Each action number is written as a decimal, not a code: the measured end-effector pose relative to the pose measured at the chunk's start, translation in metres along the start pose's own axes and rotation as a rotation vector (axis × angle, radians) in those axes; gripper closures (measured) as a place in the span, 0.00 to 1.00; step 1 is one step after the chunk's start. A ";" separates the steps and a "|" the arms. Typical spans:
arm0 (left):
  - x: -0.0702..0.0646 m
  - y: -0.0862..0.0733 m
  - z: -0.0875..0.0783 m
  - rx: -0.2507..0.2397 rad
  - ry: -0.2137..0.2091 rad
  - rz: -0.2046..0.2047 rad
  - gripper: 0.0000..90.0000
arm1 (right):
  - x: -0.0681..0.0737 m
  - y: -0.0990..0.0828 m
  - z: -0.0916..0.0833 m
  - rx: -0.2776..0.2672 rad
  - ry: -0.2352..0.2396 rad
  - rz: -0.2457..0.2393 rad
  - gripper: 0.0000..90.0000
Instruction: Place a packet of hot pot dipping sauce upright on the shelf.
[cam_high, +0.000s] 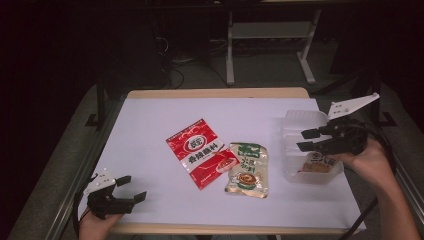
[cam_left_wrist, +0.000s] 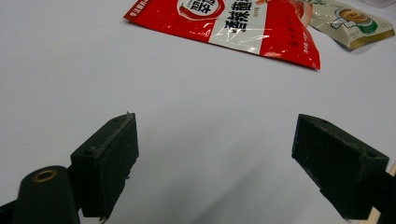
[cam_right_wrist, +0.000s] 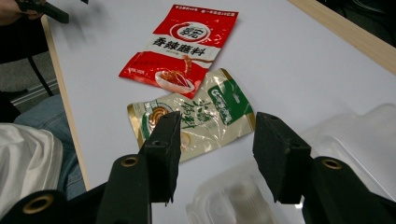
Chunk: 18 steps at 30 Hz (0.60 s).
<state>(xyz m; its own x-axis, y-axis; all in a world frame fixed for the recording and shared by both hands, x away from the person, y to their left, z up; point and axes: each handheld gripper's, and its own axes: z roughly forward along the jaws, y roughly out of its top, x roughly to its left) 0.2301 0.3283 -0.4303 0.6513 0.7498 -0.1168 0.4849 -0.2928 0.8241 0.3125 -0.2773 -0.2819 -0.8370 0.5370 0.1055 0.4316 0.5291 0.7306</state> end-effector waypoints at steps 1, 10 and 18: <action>0.000 0.000 0.000 -0.001 -0.001 0.000 0.16 | 0.002 0.002 0.003 0.000 0.007 0.000 0.56; 0.000 0.000 -0.001 -0.005 -0.001 -0.007 0.16 | 0.012 0.017 0.032 0.012 0.030 -0.007 0.52; 0.001 0.000 -0.002 -0.006 0.001 0.000 0.16 | 0.019 0.024 0.051 0.018 0.050 -0.006 0.50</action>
<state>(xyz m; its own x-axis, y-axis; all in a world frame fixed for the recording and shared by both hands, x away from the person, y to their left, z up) 0.2292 0.3304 -0.4294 0.6507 0.7504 -0.1165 0.4818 -0.2894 0.8271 0.3243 -0.2211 -0.2963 -0.8552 0.5003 0.1355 0.4323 0.5442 0.7190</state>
